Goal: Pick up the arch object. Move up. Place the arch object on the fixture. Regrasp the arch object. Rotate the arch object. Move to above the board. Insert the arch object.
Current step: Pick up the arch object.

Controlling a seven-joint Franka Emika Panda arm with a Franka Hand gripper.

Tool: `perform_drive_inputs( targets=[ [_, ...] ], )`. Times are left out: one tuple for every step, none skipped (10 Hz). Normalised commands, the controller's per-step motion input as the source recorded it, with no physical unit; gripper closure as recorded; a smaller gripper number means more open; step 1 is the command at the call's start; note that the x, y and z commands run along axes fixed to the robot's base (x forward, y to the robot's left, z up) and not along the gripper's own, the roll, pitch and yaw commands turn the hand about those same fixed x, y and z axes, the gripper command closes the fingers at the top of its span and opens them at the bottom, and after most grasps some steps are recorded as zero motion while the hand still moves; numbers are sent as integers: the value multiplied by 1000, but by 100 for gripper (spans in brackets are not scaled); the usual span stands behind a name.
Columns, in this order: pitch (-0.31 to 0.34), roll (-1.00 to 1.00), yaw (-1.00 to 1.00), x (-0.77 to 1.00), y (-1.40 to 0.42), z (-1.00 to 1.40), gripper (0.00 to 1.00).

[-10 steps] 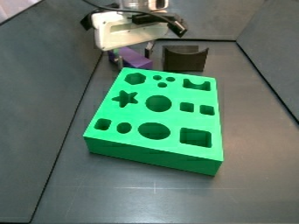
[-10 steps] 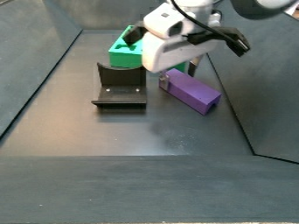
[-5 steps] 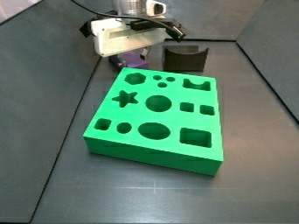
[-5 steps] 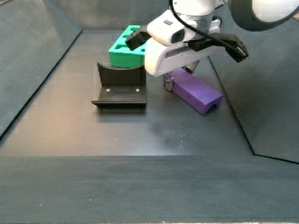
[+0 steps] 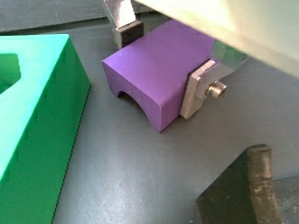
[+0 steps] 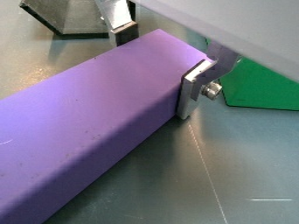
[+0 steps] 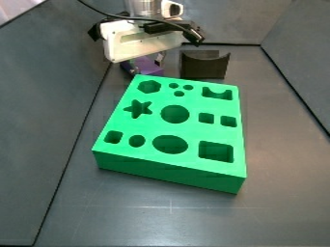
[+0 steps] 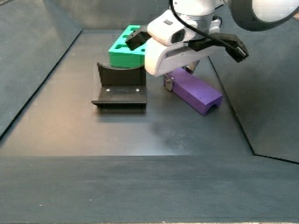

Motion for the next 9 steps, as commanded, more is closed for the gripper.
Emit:
perform_drive_inputs(
  targets=[
    [0,0,0,0,0,0,100],
    [0,0,0,0,0,0,100],
    [0,0,0,0,0,0,100],
    [0,0,0,0,0,0,100],
    [0,0,0,0,0,0,100],
    [0,0,0,0,0,0,100],
    [0,0,0,0,0,0,100],
    [0,0,0,0,0,0,100],
    [0,0,0,0,0,0,100]
  ],
)
